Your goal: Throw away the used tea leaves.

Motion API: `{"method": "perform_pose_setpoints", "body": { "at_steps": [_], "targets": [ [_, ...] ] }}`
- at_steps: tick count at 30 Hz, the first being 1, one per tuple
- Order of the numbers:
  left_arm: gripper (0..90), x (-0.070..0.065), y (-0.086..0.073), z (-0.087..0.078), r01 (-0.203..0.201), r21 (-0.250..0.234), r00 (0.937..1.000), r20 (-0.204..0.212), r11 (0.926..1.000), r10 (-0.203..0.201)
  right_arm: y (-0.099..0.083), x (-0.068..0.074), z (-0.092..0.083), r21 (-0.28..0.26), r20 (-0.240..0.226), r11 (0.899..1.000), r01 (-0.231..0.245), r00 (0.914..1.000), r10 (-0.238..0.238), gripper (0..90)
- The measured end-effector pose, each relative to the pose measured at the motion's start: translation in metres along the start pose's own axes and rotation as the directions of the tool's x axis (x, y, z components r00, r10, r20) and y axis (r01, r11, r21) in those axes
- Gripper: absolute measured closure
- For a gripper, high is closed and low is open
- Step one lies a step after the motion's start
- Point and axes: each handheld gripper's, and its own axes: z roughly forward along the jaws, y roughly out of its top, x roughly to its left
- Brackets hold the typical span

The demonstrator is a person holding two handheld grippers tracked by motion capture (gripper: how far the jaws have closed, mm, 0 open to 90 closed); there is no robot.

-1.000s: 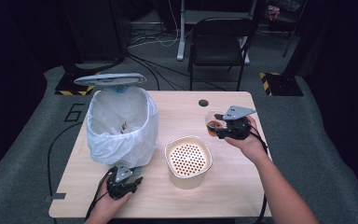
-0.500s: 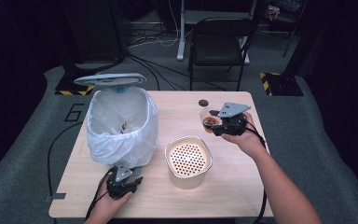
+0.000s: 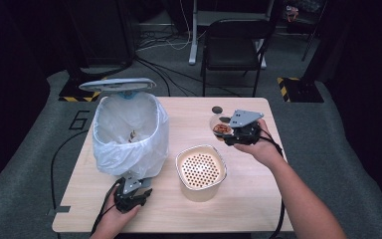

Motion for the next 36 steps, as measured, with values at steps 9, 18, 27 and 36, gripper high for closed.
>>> {"method": "perform_pose_setpoints", "body": {
  "at_steps": [9, 18, 27, 36],
  "targets": [
    [51.0, 0.0, 0.0, 0.001, 0.002, -0.009, 1.0, -0.003, 1.0, -0.002, 0.008, 0.011, -0.004, 0.004, 0.012, 0.994, 0.113, 0.9935, -0.113, 47.5],
    [51.0, -0.001, 0.0, 0.001, 0.002, -0.007, 1.0, -0.009, 1.0, -0.002, 0.014, 0.031, -0.007, 0.004, 0.018, 0.962, 0.272, 0.9622, -0.272, 48.1],
    [51.0, 0.0, 0.0, 0.0, -0.002, 0.002, 1.0, -0.002, 1.0, 0.002, 0.019, 0.052, -0.011, 0.036, 0.053, 0.897, 0.44, 0.8959, -0.441, 48.3],
    [51.0, 0.0, 0.0, 0.0, -0.002, 0.001, 1.0, -0.002, 1.0, 0.002, 0.024, 0.073, -0.008, 0.109, 0.066, 0.793, 0.6, 0.7913, -0.608, 48.3]
  ]
}}
